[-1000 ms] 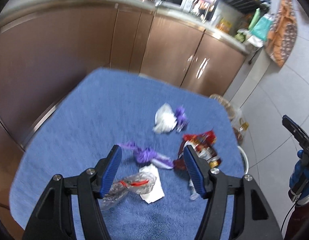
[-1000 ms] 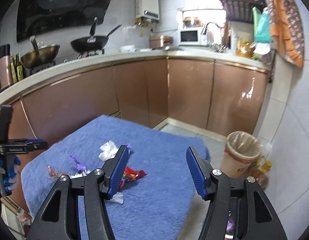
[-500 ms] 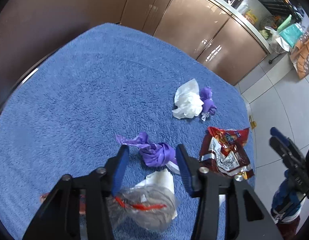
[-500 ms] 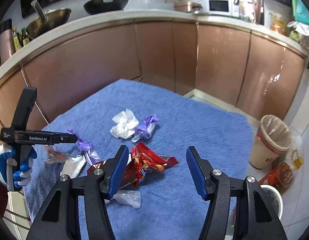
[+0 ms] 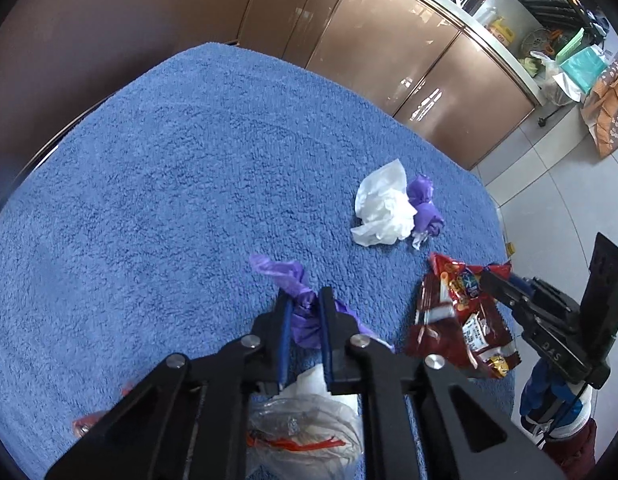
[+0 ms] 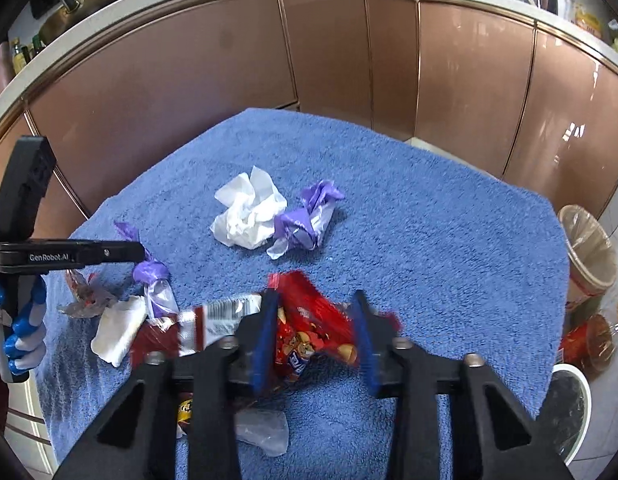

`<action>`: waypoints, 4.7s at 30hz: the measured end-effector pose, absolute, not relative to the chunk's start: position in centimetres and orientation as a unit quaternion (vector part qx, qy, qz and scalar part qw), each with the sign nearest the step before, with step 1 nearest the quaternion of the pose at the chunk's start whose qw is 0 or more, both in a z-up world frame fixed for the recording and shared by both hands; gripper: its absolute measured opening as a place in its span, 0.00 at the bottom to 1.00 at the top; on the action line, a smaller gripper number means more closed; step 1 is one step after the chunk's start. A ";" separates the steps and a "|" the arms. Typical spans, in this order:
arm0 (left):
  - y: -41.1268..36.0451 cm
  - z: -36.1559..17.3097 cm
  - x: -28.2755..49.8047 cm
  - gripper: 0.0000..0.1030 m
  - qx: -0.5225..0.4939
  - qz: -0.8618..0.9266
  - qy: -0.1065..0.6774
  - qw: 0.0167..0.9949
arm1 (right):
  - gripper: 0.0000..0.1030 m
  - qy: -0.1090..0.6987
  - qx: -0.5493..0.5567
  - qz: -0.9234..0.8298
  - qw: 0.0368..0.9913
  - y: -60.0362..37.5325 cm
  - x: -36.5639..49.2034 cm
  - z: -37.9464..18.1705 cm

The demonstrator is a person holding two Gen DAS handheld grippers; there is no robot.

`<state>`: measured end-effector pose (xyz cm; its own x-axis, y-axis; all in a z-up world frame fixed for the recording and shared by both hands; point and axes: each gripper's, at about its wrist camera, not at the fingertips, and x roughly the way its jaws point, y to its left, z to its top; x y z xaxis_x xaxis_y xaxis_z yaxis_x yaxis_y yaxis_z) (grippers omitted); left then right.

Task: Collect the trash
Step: 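Grasp the purple wrapper with the left tool while the right tool grasps the red snack bag, then carry purple wrapper and red snack bag over the white bin with both tools, then open both tools to drop wrapper and snack bag into the bin, then move both open tools back over the towel-covered table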

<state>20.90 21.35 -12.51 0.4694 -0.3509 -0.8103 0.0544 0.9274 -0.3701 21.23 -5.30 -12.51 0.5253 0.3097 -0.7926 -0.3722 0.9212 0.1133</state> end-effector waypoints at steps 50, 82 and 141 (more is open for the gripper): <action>-3.3 -0.7 18.1 0.06 -0.054 -0.266 0.418 0.867 | 0.06 0.354 0.079 -0.013 0.932 -31.8 10.2 -6.4; -36.5 -19.7 23.8 0.34 0.071 -0.351 0.545 0.758 | 0.37 0.468 0.130 -0.153 0.861 -47.2 14.5 -23.1; 4.4 7.8 5.7 0.49 -0.059 -0.206 0.242 0.946 | 0.43 0.221 -0.001 -0.018 0.975 -21.5 1.0 8.3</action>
